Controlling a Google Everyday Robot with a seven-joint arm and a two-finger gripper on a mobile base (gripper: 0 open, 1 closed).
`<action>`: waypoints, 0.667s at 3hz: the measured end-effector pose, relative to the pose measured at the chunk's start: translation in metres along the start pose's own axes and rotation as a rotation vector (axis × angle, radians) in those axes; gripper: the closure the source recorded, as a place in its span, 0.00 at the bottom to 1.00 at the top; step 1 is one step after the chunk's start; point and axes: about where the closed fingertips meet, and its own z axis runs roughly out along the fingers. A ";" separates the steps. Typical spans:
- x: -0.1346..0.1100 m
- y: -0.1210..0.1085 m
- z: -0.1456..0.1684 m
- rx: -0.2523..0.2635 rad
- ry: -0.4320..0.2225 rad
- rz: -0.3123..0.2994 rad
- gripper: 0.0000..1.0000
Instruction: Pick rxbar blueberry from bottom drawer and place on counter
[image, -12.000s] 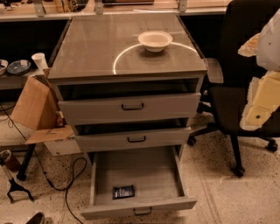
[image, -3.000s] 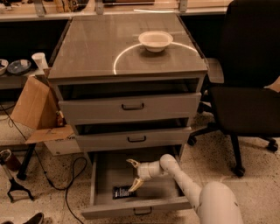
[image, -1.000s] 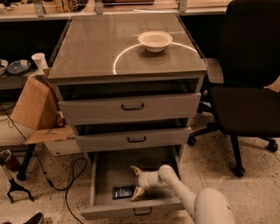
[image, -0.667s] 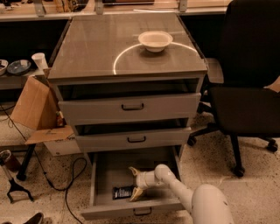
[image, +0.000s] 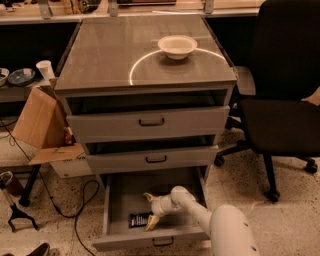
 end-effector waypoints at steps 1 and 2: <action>0.000 0.002 0.010 -0.026 -0.001 0.019 0.11; 0.006 0.003 0.017 -0.045 0.003 0.049 0.29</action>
Offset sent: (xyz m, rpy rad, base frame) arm 0.0054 0.0048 -0.0236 -0.0142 0.1006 -0.0129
